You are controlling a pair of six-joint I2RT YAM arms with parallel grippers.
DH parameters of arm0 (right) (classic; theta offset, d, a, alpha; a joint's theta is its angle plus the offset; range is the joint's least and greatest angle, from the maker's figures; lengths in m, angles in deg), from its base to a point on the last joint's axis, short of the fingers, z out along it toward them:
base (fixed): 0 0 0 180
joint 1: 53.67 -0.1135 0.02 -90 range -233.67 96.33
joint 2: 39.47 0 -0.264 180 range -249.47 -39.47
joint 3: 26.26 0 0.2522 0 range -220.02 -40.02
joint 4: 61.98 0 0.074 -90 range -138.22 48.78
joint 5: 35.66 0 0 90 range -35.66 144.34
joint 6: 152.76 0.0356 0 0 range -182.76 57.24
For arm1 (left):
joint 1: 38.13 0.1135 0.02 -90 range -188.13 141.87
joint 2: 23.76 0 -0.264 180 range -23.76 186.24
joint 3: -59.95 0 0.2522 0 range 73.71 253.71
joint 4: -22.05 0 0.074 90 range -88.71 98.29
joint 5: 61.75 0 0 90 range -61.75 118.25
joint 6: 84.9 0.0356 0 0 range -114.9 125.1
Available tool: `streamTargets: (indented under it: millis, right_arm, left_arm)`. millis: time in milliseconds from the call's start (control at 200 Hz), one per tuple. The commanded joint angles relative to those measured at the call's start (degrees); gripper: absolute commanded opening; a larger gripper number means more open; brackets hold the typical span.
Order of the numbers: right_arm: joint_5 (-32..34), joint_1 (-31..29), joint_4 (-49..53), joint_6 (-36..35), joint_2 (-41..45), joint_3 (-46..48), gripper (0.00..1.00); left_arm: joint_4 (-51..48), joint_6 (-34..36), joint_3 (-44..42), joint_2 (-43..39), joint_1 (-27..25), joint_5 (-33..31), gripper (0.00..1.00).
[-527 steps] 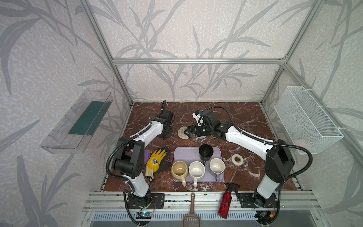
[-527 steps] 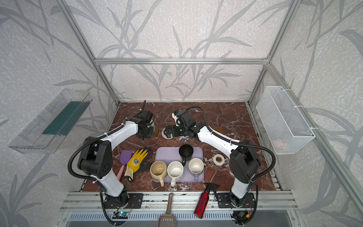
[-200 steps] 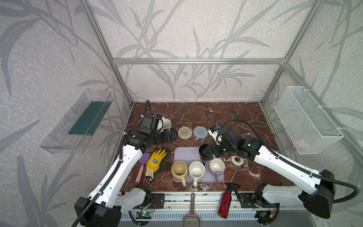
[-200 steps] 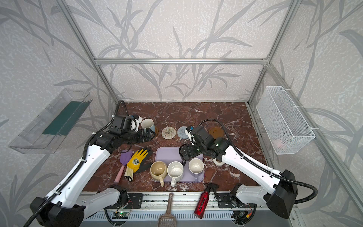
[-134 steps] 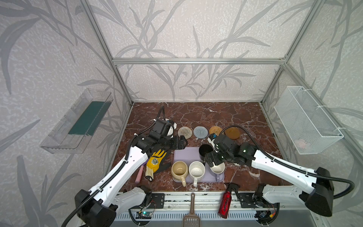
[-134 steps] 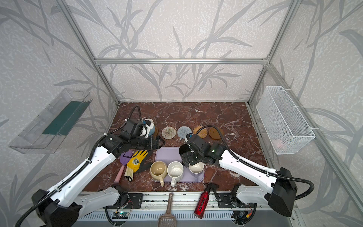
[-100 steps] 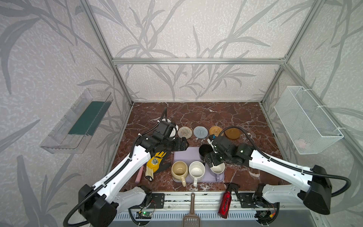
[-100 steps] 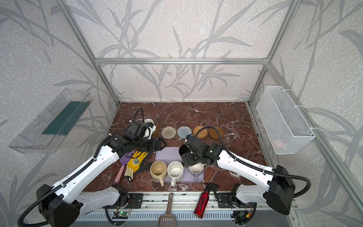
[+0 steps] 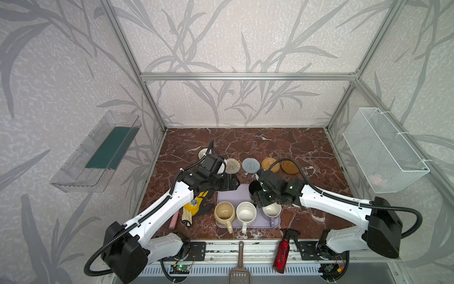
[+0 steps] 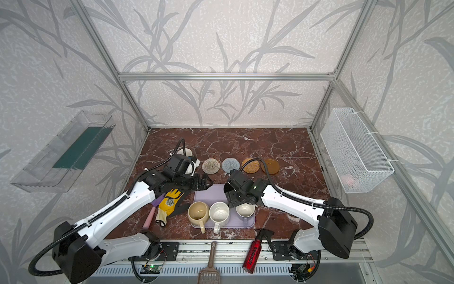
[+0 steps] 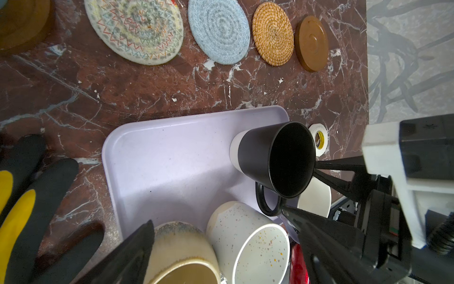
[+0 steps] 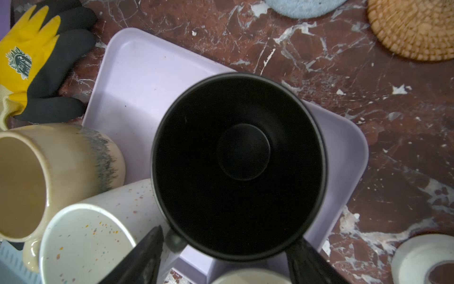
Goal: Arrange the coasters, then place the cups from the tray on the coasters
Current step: 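Lower the right gripper onto the black mug on the tray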
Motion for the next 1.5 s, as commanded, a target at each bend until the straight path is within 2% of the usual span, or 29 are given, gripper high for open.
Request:
streamTargets:
  millis: [0,225,600,745,860,1005,1495]
  right_arm:
    - [1.36,-0.44,-1.39,0.54,-1.12,0.05,0.76]
    - [1.77,-0.45,-1.80,0.38,-3.31,-0.62,0.73]
    - [2.05,-0.45,-2.12,-0.16,-4.48,-0.85,0.62]
    - [1.90,-0.49,-1.96,0.13,-5.05,-1.46,0.53]
    - [3.95,-1.05,-1.94,0.47,-4.61,-1.51,0.50]
    - [5.12,-1.33,-1.49,0.37,-4.93,-1.61,0.44]
    - [4.34,-2.25,-5.02,1.34,-5.82,-1.20,0.25]
  left_arm:
    - [1.27,-0.66,-0.51,0.40,-0.30,-1.08,0.95]
    - [2.00,-0.57,-0.77,1.26,-0.34,-1.05,0.95]
    - [2.23,-0.05,-1.52,1.71,-0.44,-1.45,0.94]
    - [2.53,-0.27,-1.61,1.72,-0.45,-1.20,0.94]
    - [3.69,-1.23,-2.00,1.15,-0.46,-0.55,0.94]
    - [12.19,-5.92,-5.28,-0.11,-0.49,4.14,0.93]
    - [11.75,-6.10,-5.70,-0.84,-0.49,1.98,0.93]
